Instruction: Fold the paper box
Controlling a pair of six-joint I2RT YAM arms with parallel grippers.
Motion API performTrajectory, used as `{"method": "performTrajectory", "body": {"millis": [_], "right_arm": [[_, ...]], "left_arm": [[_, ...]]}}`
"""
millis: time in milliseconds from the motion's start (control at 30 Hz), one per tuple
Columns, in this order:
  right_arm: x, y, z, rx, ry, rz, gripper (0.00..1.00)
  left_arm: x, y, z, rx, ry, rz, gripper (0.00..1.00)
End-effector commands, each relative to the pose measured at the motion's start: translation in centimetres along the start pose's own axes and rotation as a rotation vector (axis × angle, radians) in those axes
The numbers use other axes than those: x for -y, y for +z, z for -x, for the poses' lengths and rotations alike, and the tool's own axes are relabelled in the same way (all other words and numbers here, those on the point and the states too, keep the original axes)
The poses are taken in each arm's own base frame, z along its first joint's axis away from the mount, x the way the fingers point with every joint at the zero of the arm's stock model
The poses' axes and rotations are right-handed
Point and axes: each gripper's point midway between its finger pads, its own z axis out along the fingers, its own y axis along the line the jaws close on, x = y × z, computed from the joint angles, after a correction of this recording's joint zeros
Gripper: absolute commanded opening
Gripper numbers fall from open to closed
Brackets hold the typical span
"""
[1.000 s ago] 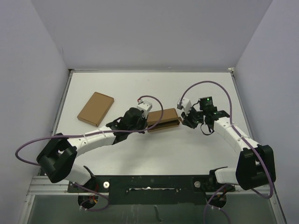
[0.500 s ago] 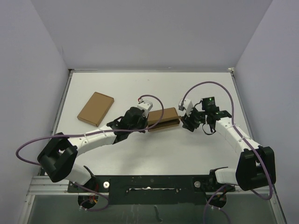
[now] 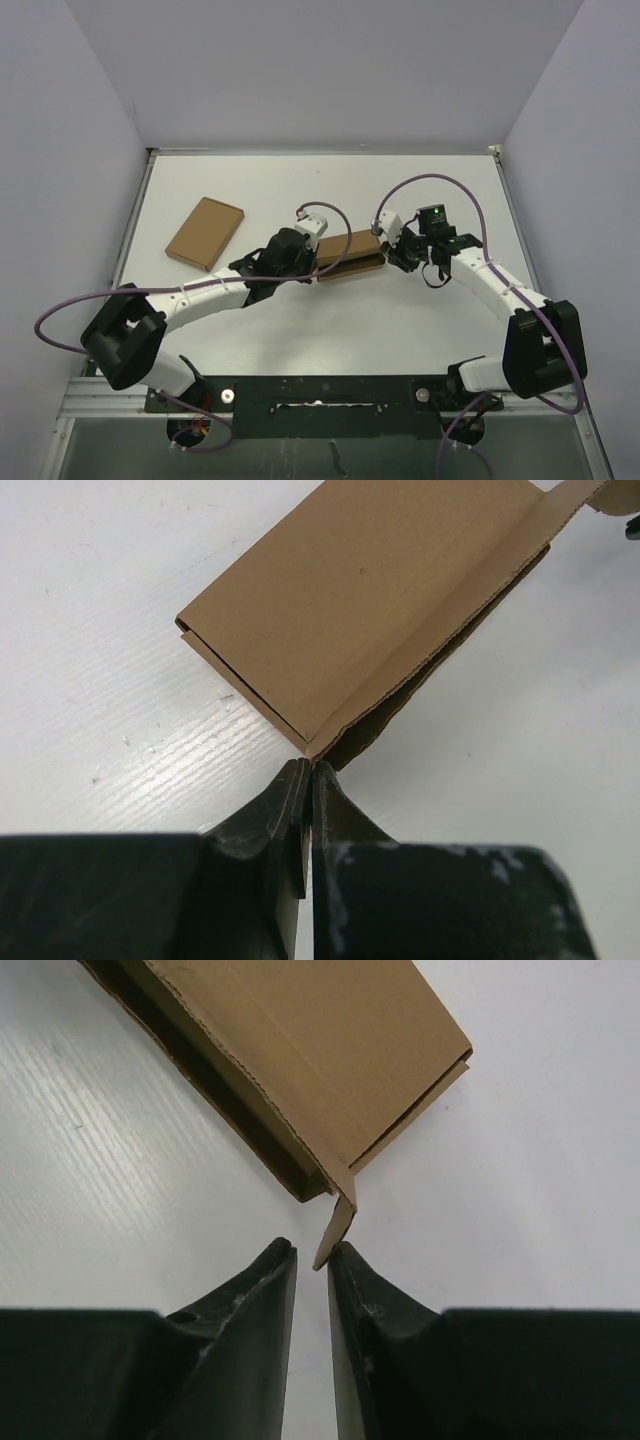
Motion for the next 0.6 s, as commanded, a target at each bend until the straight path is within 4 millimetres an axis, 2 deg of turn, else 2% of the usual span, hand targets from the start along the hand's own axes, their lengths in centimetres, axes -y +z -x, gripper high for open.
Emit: {"method": "performTrajectory", "body": {"millis": [0,133,567], "right_arm": [[2.4,-0.7,2.4,0.047,-0.028,-0.092,0.17],[2.4,-0.3,2.2,0.043,-0.008,-0.085,0.01],[0.4,0.8,1.0,0.063,0.142,-0.031,0.00]], "left_arm": [[0.8,0.4,2.0,0.037,0.009,-0.014,0.00],[0.8,0.4,2.1,0.038,0.006,-0.014,0.00],[1.0,0.6,1.5,0.038,-0.058,-0.020,0.01]]}}
